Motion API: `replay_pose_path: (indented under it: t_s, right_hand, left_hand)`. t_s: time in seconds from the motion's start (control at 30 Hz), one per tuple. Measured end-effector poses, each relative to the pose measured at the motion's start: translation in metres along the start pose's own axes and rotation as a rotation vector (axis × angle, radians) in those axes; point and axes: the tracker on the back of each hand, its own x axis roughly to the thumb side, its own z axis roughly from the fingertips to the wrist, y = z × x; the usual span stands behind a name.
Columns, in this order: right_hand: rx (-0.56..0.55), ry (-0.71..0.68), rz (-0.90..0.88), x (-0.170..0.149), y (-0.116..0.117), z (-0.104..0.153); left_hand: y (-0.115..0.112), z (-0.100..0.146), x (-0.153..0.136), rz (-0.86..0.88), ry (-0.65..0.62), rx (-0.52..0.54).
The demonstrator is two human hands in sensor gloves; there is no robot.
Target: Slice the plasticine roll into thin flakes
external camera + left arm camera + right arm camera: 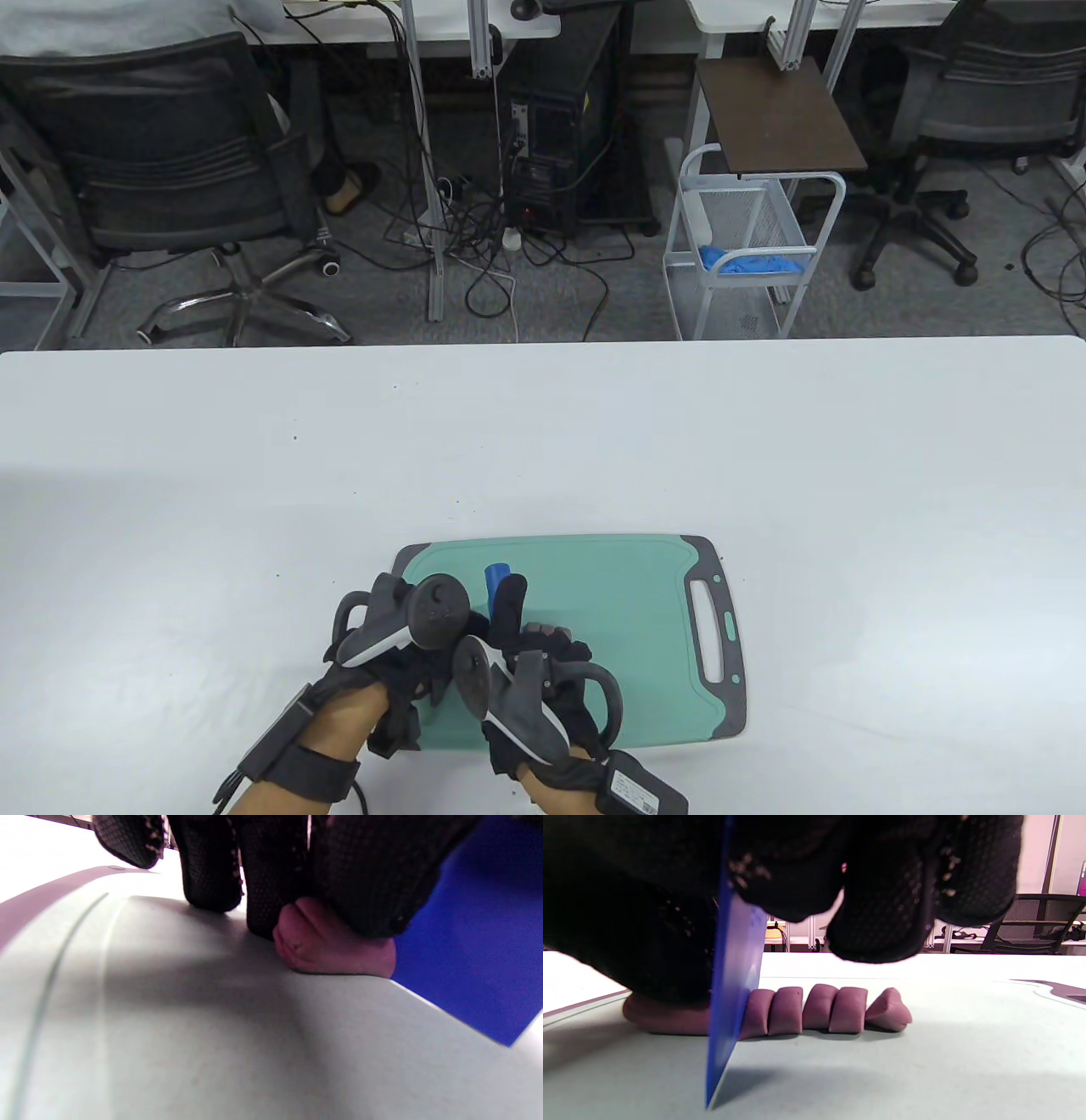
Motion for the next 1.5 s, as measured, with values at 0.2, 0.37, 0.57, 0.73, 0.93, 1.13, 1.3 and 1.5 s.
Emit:
replay_pose_path:
  t_s: [0.2,0.37,0.57,0.73,0.93,1.13,1.3,1.5]
  right_hand:
    - [0.003,0.01,-0.016,-0.001,0.002,-0.005]
    - [0.022,0.016,-0.018,-0.001,0.002,-0.014]
    - [0.044,0.021,-0.03,-0.004,0.003,-0.018]
    - [0.051,0.032,-0.043,-0.007,0.003,-0.018]
    - [0.046,0.029,-0.059,-0.009,0.001,-0.017]
    - [0.047,0.017,-0.079,-0.01,-0.001,-0.014]
    - [0.027,0.019,-0.094,-0.012,-0.011,-0.01]
    - [0.018,0.025,-0.135,-0.017,-0.023,-0.005]
  left_hand:
    - [0.001,-0.001,-0.001,0.001,0.001,0.001]
    - [0.001,0.0,-0.001,0.004,0.001,0.002]
    - [0.001,0.0,-0.001,-0.002,-0.004,-0.013]
    - [0.004,0.002,0.0,-0.014,-0.016,-0.087]
    - [0.004,0.003,0.0,-0.04,0.001,-0.085]
    - [0.005,0.003,0.0,-0.048,0.003,-0.058]
    - [0.005,0.003,0.0,-0.054,0.007,-0.037]
    - [0.005,0.003,-0.001,-0.051,0.017,-0.026]
